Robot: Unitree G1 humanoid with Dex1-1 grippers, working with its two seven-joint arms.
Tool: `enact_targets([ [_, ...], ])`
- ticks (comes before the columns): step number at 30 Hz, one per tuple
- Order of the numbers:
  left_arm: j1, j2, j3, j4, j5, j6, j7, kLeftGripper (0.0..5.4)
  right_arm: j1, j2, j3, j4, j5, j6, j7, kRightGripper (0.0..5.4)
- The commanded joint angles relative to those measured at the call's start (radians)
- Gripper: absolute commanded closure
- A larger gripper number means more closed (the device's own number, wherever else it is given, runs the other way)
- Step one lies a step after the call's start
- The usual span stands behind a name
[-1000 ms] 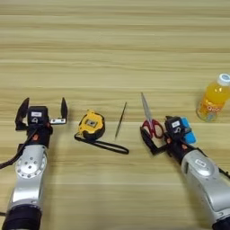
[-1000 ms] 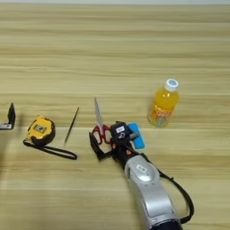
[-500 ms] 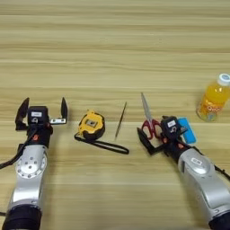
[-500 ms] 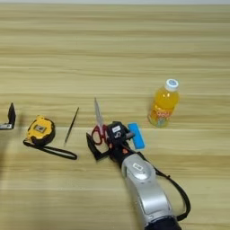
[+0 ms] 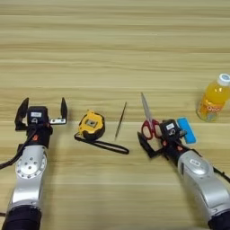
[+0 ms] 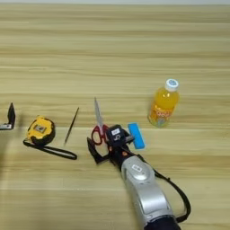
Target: Move the objects on the table
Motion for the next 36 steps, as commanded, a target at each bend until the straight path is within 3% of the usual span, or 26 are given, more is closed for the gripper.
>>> enact_targets([
  [1,0.004,0.002,-0.004,-0.016,0.012,0.011,0.005,0.0,-0.004,0.01,-0.007,0.019,0.015,0.04,0.009,0.06],
  [14,0.011,0.003,-0.003,-0.026,0.01,0.013,0.003,0.0,-0.049,0.026,-0.051,0.12,0.033,0.047,0.014,0.06],
  [36,0.014,0.0,-0.003,-0.043,0.01,0.023,0.007,0.0,-0.005,0.013,-0.017,0.081,0.004,0.101,0.013,0.19],
])
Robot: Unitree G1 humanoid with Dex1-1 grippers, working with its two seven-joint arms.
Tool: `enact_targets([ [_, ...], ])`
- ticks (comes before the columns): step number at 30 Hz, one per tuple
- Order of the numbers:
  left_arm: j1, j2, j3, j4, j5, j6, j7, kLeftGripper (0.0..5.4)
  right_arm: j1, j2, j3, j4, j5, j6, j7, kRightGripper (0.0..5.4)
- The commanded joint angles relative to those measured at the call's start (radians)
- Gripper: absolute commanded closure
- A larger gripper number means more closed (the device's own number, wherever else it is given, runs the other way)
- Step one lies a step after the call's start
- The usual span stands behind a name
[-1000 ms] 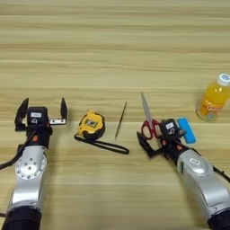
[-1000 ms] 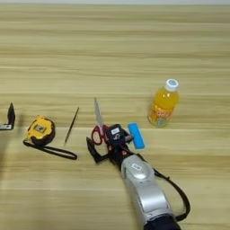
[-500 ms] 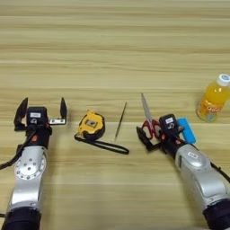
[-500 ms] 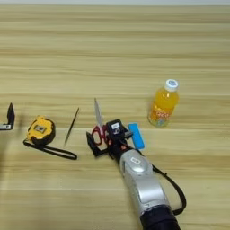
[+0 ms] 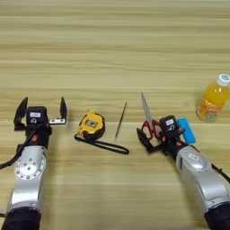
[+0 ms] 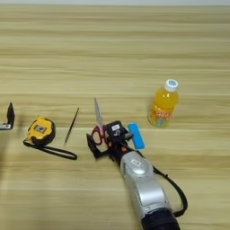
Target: Move the objects on the table
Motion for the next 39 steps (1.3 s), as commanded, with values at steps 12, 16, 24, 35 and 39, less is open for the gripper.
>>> enact_targets([
  [12,0.004,-0.001,-0.002,-0.019,0.01,0.021,0.008,0.0,0.033,-0.003,0.002,0.061,0.008,0.088,0.011,1.41],
  [16,0.005,0.0,-0.001,-0.023,0.009,0.023,0.008,0.0,0.035,-0.003,0.002,0.057,0.01,0.089,0.015,1.54],
  [24,0.007,-0.002,-0.002,-0.028,0.01,0.024,0.009,0.0,0.042,-0.008,0.005,0.039,0.007,0.08,0.018,1.54],
  [35,0.011,0.0,-0.002,-0.036,0.011,0.03,0.009,0.0,0.076,-0.024,-0.004,-0.147,0.014,0.082,0.015,1.54],
  [39,0.011,0.0,-0.001,-0.034,0.011,0.03,0.009,0.0,0.077,-0.03,-0.01,-0.171,0.013,0.088,0.01,1.54],
])
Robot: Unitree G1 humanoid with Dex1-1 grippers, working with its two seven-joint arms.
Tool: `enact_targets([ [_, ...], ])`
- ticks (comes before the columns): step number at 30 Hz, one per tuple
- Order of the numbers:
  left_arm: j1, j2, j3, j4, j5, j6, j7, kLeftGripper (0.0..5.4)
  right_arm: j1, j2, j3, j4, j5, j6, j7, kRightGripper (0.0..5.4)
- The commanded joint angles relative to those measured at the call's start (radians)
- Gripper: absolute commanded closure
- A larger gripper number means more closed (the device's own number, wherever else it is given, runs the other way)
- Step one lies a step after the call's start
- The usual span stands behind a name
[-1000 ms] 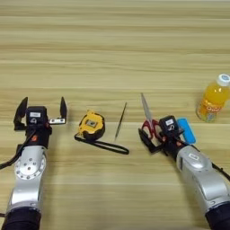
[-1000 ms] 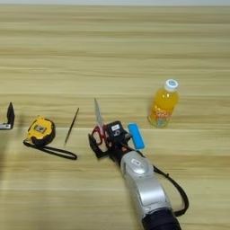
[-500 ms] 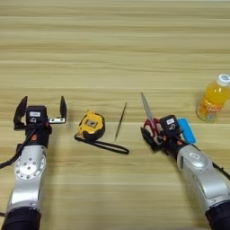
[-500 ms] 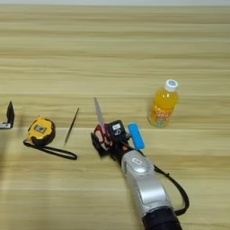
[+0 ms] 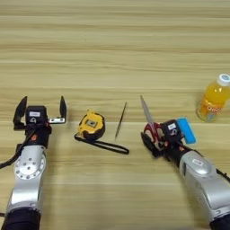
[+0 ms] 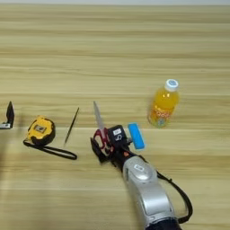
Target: Move the objects on the table
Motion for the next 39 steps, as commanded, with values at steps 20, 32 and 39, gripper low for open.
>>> enact_targets([
  [20,0.0,0.002,-0.003,0.0,0.012,0.016,0.004,0.0,0.021,-0.051,-0.063,-0.209,0.021,0.073,-0.008,1.54],
  [32,-0.011,0.0,-0.007,0.012,0.015,0.015,0.006,0.0,-0.022,-0.109,-0.173,-0.499,0.078,0.194,-0.027,1.54],
  [39,-0.014,0.0,-0.007,0.02,0.015,0.011,0.006,0.0,-0.043,-0.16,-0.283,-0.614,0.118,0.248,-0.046,1.54],
])
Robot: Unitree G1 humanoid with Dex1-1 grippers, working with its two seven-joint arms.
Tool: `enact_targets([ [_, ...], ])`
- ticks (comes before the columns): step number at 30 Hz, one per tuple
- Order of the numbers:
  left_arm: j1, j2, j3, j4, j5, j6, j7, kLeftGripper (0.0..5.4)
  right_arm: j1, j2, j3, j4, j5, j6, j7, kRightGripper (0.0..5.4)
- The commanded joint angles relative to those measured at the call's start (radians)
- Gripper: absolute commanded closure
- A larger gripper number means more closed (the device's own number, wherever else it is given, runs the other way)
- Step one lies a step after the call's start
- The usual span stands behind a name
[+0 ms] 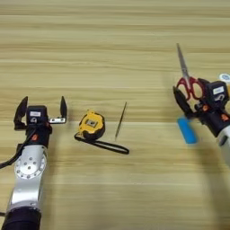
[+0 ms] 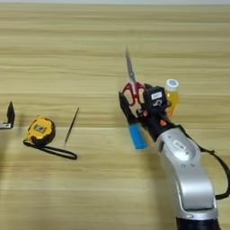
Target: Move the objects on the table
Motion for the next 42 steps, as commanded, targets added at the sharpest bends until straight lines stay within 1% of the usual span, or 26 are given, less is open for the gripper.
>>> enact_targets([
  [1,-0.009,0.001,-0.005,0.01,0.014,0.009,0.006,0.0,-0.018,-0.039,-0.074,-0.058,0.03,0.035,-0.011,1.54],
  [8,-0.009,0.0,-0.004,0.006,0.011,0.01,0.004,0.0,0.008,-0.095,-0.195,-0.113,0.062,0.063,-0.017,1.54],
  [15,-0.01,0.001,-0.002,0.005,0.006,0.01,0.001,0.0,0.059,-0.142,-0.292,-0.179,0.096,0.1,-0.009,1.54],
  [19,-0.01,0.002,-0.002,0.003,0.005,0.011,0.001,0.0,0.078,-0.166,-0.353,-0.17,0.104,0.108,-0.011,1.54],
  [22,-0.009,0.003,-0.001,0.0,0.005,0.012,0.0,0.0,0.097,-0.176,-0.38,-0.149,0.112,0.107,-0.008,1.54],
  [26,-0.008,0.004,0.0,-0.004,0.004,0.013,-0.001,0.0,0.14,-0.169,-0.367,-0.124,0.104,0.094,0.002,1.54],
  [31,-0.008,0.007,0.001,-0.007,0.003,0.014,-0.003,0.0,0.174,-0.15,-0.342,-0.089,0.1,0.075,-0.004,1.54],
  [38,-0.009,0.008,0.002,-0.007,0.003,0.014,-0.004,0.0,0.186,-0.138,-0.292,0.001,0.076,0.042,-0.01,1.54],
  [42,-0.008,0.009,0.004,-0.009,0.002,0.013,-0.004,0.0,0.185,-0.135,-0.27,0.084,0.058,0.015,-0.013,1.54],
])
